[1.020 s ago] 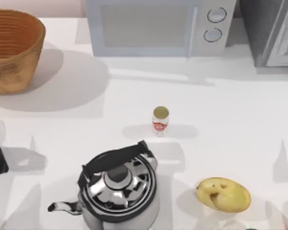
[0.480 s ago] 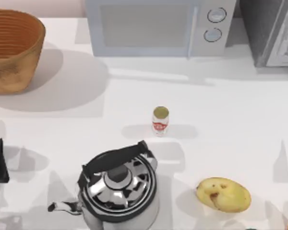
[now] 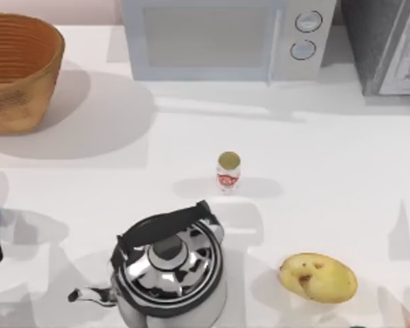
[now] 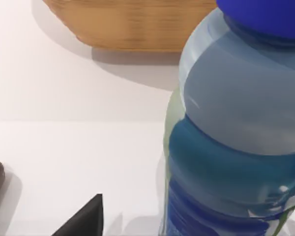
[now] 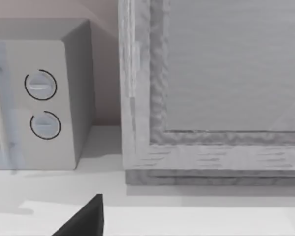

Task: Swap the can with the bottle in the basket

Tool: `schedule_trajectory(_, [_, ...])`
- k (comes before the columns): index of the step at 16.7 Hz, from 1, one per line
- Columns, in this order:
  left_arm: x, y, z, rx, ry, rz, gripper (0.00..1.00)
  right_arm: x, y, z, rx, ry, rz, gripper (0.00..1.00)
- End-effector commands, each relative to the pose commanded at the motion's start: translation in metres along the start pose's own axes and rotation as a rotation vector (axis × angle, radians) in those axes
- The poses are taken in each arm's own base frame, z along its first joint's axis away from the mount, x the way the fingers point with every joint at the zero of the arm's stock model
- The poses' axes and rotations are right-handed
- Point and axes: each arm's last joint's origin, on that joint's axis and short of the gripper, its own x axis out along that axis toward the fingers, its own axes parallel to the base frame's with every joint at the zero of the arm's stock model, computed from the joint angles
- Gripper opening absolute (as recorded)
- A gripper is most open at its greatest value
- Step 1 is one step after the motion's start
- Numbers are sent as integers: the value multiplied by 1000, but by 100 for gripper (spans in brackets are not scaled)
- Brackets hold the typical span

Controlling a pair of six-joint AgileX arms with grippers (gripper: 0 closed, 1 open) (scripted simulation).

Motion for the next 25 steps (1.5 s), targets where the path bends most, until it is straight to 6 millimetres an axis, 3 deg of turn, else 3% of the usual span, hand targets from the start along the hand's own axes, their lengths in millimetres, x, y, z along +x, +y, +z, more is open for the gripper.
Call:
schedule_trajectory(3, [7,0,7,5,-16,5,100,0,0,0,0,0,0,100])
schedule_trajectory(6, [26,0,16,2,-8,4,100,0,0,0,0,0,0,100])
schedule_trajectory(11, [54,0,10,0,-1,3,100,0,0,0,0,0,0,100])
schedule_trajectory(19, [60,1,1,0,-2,3,100,0,0,0,0,0,0,100])
schedule_trajectory(25, [60,1,1,0,-2,3,55,0,0,0,0,0,0,100])
